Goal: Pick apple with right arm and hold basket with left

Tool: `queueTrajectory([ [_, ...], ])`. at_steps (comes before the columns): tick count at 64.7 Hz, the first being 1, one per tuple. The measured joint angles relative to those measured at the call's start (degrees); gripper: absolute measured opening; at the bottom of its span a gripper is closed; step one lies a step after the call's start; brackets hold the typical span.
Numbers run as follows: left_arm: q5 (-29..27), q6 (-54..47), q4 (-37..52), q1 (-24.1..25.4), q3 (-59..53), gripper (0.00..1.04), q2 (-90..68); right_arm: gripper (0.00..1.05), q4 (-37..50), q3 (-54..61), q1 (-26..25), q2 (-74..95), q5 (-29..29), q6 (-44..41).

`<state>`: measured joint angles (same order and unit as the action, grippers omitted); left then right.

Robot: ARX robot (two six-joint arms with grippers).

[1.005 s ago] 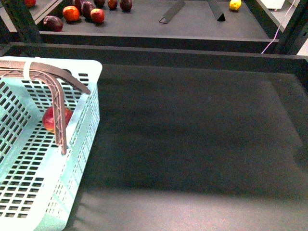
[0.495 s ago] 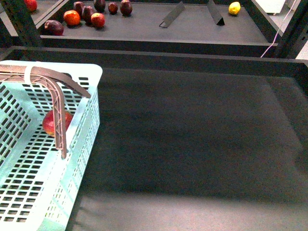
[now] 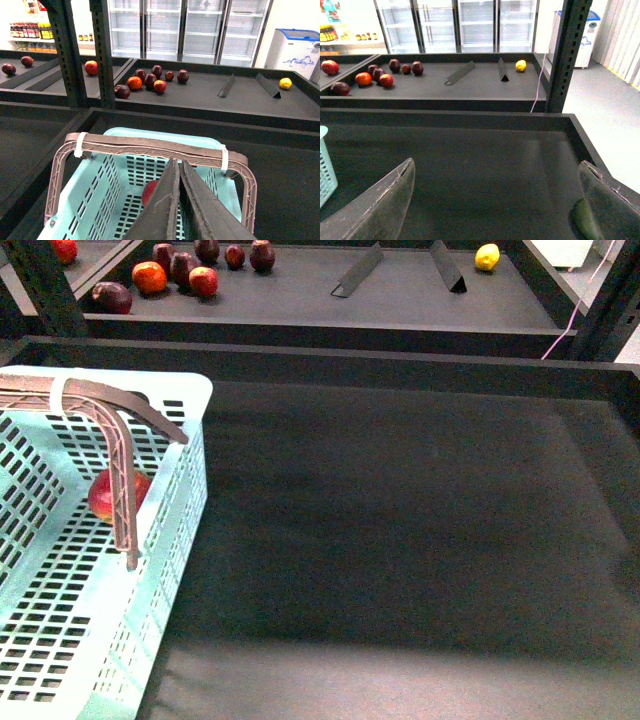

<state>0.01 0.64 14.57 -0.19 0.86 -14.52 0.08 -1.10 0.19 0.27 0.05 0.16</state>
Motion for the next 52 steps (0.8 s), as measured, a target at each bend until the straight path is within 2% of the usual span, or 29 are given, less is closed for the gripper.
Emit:
queueTrajectory([
  [15,0.00,0.00,-4.22,0.00,0.00,0.03,4.24,0.96,0.00,0.00,0.00,0.00,0.00,0.00],
  [18,0.00,0.00,-11.63,0.00,0.02,0.03,9.64,0.96,0.00,0.00,0.00,0.00,0.02,0.00],
  [21,0.00,-0.02,-13.92,0.00,0.02,0.03,12.72,0.96,0.00,0.00,0.00,0.00,0.02,0.00],
  [52,0.00,-0.02,-14.49,0.00,0.02,0.03,14.16,0.96,0.00,0.00,0.00,0.00,0.00,0.00],
])
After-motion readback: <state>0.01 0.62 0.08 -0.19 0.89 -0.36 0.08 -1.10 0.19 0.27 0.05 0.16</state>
